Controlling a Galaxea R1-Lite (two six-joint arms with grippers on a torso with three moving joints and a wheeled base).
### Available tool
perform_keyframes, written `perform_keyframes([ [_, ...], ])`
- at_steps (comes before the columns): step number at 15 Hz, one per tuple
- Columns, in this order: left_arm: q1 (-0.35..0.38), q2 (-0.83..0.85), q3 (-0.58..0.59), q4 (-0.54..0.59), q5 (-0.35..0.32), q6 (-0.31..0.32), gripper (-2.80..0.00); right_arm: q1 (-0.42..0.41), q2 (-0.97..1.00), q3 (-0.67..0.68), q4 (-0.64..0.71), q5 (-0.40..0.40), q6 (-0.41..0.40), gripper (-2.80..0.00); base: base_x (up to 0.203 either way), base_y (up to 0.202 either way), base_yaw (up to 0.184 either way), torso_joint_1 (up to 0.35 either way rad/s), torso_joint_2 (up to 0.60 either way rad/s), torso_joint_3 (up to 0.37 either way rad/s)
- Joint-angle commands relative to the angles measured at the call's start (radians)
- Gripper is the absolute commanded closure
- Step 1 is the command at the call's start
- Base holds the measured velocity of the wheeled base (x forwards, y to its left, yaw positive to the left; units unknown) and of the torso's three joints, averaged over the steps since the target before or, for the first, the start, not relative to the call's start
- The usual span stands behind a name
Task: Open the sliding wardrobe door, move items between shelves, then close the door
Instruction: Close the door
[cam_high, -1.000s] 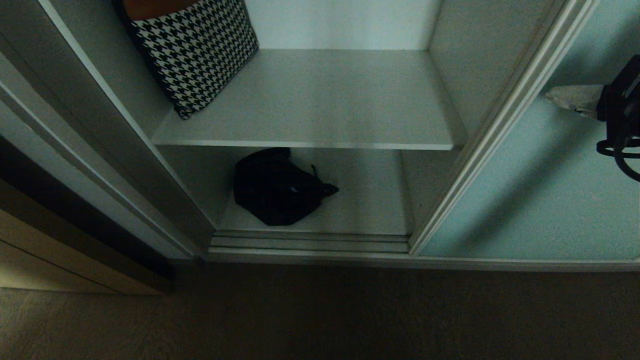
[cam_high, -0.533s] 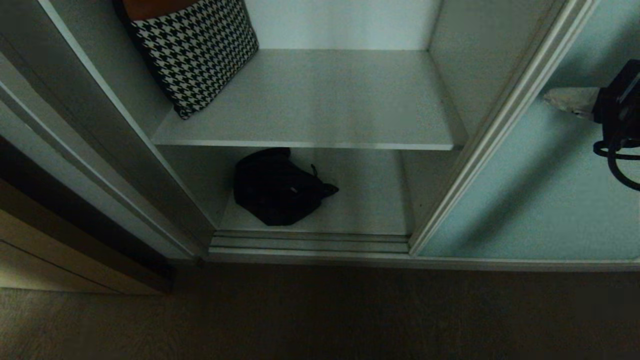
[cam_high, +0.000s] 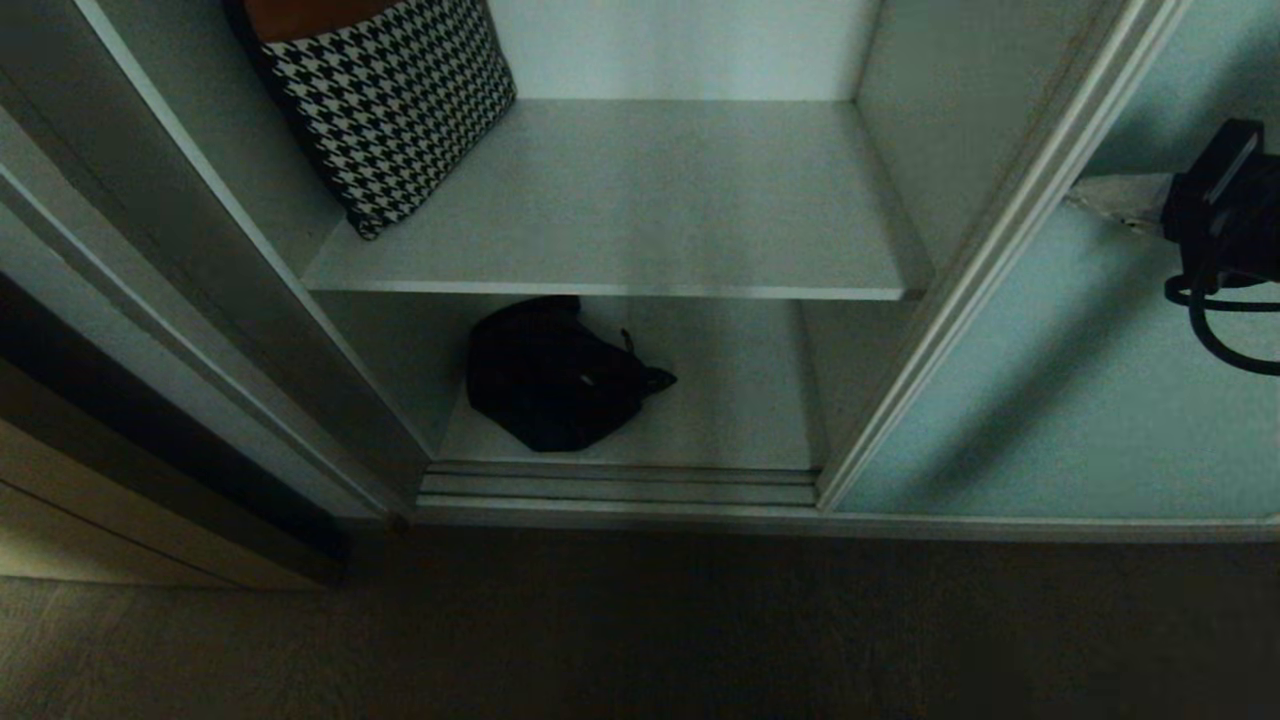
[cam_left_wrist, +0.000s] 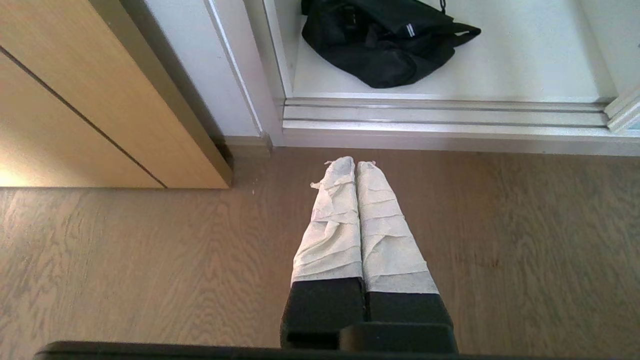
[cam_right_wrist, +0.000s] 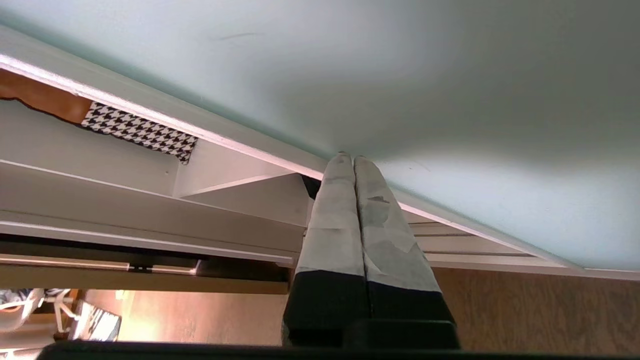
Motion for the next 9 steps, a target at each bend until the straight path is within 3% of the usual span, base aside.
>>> perform_keyframes([
  [1,0.0,0.001,0.0,0.0,0.0,0.0,0.0,0.017,0.009,-0.01,-0.009,0.001,0.003,0.0,0.0,0.0,0.0,0.0,0.0,0.0],
  [5,0.0,0.001,0.0,0.0,0.0,0.0,0.0,0.099,0.037,-0.011,-0.008,-0.007,-0.076,0.0,0.0,0.0,0.0,0.0,0.0,0.0],
  [9,0.0,0.001,0.0,0.0,0.0,0.0,0.0,0.224,0.104,-0.085,-0.008,-0.09,-0.147,0.0,0.0,0.0,0.0,0.0,0.0,0.0],
])
